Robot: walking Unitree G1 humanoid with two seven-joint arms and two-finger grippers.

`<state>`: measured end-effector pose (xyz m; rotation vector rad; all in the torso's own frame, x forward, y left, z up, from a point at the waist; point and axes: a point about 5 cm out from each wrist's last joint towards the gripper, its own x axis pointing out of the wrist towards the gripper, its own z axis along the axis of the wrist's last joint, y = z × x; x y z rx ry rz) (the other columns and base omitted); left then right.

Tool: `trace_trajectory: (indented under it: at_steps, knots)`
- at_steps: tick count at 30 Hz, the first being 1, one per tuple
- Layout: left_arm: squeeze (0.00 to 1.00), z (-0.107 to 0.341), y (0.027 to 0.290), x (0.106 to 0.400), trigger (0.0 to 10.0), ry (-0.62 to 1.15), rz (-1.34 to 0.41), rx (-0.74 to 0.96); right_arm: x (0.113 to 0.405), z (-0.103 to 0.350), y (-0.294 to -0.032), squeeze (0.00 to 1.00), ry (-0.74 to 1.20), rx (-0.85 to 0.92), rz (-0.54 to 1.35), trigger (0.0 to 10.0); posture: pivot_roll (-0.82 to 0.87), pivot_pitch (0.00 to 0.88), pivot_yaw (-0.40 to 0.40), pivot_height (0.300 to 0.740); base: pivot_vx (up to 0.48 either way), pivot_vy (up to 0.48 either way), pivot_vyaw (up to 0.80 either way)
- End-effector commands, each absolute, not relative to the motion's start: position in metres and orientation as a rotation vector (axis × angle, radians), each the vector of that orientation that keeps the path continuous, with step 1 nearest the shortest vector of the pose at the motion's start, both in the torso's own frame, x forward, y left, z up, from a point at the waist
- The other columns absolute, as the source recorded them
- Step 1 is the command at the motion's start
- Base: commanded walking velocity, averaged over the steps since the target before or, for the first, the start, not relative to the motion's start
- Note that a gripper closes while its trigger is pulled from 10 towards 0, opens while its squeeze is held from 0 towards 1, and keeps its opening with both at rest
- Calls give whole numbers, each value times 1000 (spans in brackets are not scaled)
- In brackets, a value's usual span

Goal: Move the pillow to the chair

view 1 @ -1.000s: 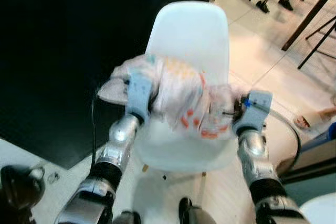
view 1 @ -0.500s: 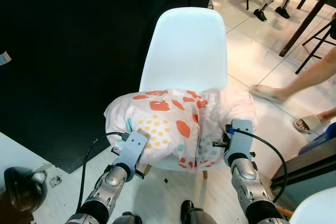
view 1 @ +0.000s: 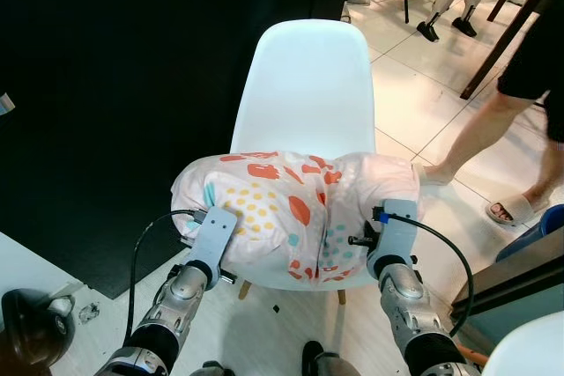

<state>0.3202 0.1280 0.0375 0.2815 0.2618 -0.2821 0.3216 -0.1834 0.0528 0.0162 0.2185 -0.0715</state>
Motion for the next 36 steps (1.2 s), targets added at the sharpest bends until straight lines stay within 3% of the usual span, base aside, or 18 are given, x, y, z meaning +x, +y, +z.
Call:
trace_trajectory:
  at_steps: [1,15,28,36]
  knots:
    - [0,34,128,317,10000,280,-296,294,316,41,-176,0,274,22,-47,10000,-45,223,-12,671,0,0,0]
    - [0,41,127,318,10000,237,-245,216,316,41,-172,0,284,57,-33,10000,-45,226,-5,641,0,0,0]
    - [0,45,133,321,10000,233,-257,254,319,44,-173,0,283,53,-56,10000,-39,246,-7,626,0,0,0]
    - [0,48,140,328,10000,245,-259,257,320,46,-169,0,269,59,-58,10000,-45,281,12,592,0,0,0]
